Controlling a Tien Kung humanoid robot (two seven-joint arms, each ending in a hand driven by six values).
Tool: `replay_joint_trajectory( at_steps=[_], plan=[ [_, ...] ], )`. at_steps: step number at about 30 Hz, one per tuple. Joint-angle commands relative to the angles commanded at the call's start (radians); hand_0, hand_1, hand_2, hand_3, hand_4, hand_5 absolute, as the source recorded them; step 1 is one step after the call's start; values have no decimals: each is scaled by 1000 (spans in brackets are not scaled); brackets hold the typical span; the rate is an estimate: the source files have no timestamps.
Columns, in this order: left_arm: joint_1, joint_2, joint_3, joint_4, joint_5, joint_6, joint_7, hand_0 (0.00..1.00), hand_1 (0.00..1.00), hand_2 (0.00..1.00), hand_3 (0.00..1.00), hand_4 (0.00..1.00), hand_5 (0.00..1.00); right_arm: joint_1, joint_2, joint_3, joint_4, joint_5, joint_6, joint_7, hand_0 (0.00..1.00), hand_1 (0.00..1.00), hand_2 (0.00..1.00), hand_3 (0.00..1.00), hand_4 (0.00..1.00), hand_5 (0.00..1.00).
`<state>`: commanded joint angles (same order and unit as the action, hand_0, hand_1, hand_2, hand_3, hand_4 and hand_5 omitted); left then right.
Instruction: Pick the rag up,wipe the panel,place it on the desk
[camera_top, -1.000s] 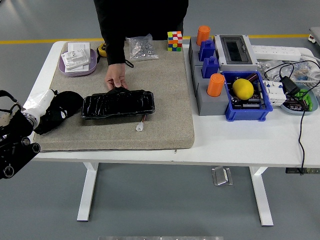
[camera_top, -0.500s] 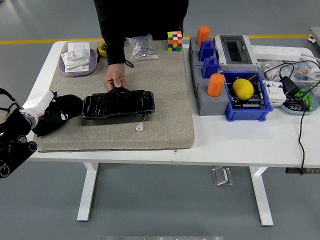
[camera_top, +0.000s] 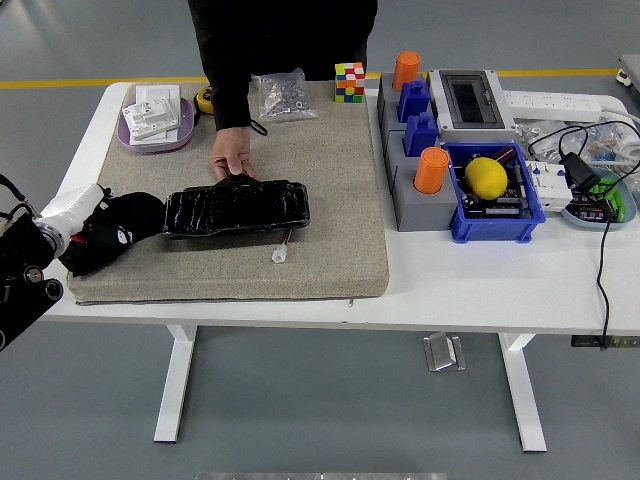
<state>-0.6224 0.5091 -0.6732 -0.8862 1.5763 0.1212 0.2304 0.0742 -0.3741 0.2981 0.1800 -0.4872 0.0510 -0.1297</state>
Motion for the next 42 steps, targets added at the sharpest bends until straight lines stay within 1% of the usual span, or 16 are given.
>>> replay_joint_trajectory(
  at_steps=[1,6,7,12,13,18,19,24,25,30,31,36,37,42],
  plan=[
    [0,1,-2,-1,-10,-1,-4,599,768,831,755,792,235,0,0,6,0,-6,0,-1,723,590,668,578,998,417],
    [0,1,-9,-2,-26,3,-19,599,768,831,755,792,235,1,-1,-2,0,3,1,-1,723,590,668,578,998,417],
    [0,0,-10,-2,-27,5,-20,618,786,847,845,810,251,1,-1,-2,0,2,2,-2,723,589,668,578,998,416],
    [1,-1,-20,-3,-41,23,-32,618,786,847,845,810,251,1,0,-3,0,3,2,-1,723,589,668,578,998,416],
    [1,-1,-22,-4,-41,24,-33,643,806,867,855,845,288,1,0,-2,0,2,2,-2,724,589,668,578,998,416],
    [2,3,-31,-15,-54,23,-42,643,806,867,855,845,288,1,-1,10,0,-9,2,-3,724,589,668,578,998,416],
    [2,3,-32,-17,-56,22,-44,651,812,872,865,942,410,1,-1,14,0,-12,2,-4,723,588,666,578,998,415],
    [3,11,-32,-36,-80,5,-53,651,812,872,865,942,410,1,-1,54,0,-50,4,-14,723,588,666,578,998,415],
    [3,12,-32,-39,-80,3,-52,653,820,876,870,957,423,1,-1,54,0,-50,5,-14,724,587,667,578,998,415],
    [4,19,-40,-54,-93,-6,-58,653,820,876,870,957,423,1,-2,55,0,-50,5,-15,724,587,667,578,998,415],
    [4,20,-40,-56,-92,-7,-57,659,824,882,875,988,475,1,-2,50,0,-46,5,-14,724,586,666,577,998,414],
    [7,24,-57,-63,-94,-5,-61,659,824,882,875,988,475,0,-1,49,0,-43,5,-14,724,586,666,577,998,414],
    [9,26,-63,-66,-91,-6,-62,670,825,883,874,998,531,0,-1,44,0,-39,5,-13,724,586,666,576,998,415],
    [15,36,-94,-87,-81,-6,-63,670,825,883,874,998,531,1,-2,42,0,-36,5,-12,724,586,666,576,998,415]
  ],
)
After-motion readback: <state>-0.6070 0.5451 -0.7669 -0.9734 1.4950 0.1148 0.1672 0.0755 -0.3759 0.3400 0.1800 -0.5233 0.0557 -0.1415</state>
